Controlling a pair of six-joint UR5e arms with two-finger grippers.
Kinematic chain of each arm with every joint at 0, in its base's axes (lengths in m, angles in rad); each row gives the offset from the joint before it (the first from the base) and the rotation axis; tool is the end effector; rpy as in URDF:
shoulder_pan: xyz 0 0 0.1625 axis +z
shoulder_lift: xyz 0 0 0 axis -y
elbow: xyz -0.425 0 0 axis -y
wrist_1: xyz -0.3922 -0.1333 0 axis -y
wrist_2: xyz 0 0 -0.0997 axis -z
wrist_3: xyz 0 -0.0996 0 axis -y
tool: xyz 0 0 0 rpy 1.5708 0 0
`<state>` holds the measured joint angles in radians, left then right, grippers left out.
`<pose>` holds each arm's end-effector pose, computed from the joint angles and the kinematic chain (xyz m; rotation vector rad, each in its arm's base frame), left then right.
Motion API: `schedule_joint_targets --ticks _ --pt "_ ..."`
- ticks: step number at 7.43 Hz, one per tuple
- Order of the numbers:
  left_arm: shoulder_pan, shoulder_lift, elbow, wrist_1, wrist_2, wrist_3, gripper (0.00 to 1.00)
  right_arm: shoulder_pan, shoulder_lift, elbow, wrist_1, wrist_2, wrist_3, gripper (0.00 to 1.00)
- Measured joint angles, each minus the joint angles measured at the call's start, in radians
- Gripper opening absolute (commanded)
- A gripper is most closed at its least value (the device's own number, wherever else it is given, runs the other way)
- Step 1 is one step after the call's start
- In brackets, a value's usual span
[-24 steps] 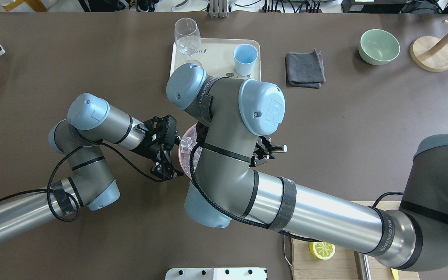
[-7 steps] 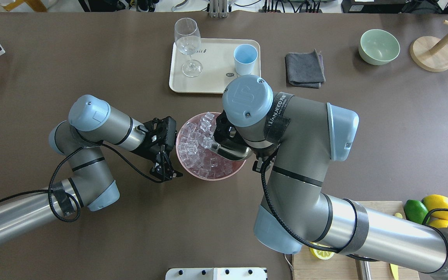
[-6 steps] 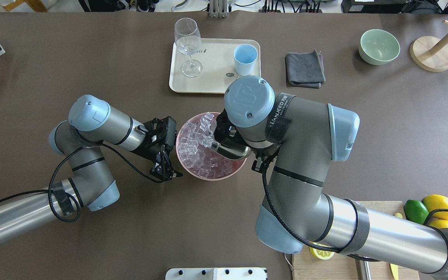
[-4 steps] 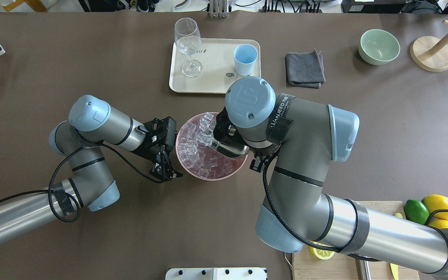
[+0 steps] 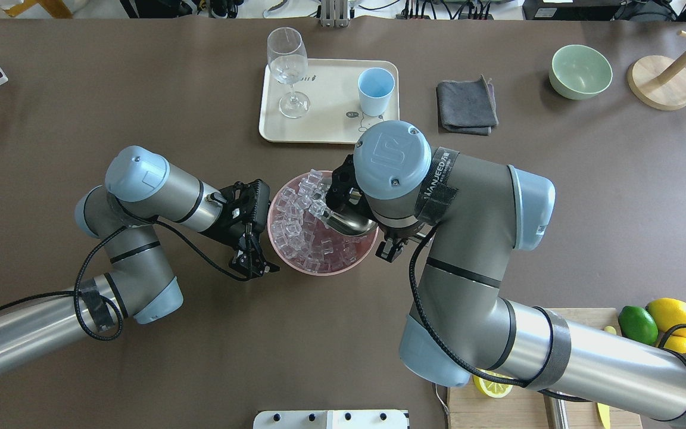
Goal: Put ice in cup with scoop
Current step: 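Lift the scoop holding ice cubes out of the bowl with the right gripper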
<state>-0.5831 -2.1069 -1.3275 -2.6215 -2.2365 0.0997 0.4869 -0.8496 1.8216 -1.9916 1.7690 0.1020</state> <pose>0.5376 -0.4406 0.3352 1.0067 1.1556 1.3302 -0.5104 -0.3989 0.1887 0.3633 -0.4882 -1.0075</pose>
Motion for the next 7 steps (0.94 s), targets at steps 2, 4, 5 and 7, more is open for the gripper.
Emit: schedule_joint_targets --ticks 2,4,5,7 --pt "0.000 0.000 0.000 0.001 0.000 0.000 0.98 0.001 -0.009 -0.001 0.040 0.001 0.029 0.00" --pt "0.000 0.000 0.001 0.002 0.000 0.000 0.98 0.001 -0.027 0.004 0.103 0.002 0.065 0.00" --pt "0.000 0.000 0.001 0.003 0.000 0.000 0.98 0.001 -0.037 0.006 0.131 0.003 0.078 0.00" --pt "0.000 0.000 0.002 0.005 0.001 0.001 0.98 0.001 -0.051 0.008 0.176 0.004 0.102 0.00"
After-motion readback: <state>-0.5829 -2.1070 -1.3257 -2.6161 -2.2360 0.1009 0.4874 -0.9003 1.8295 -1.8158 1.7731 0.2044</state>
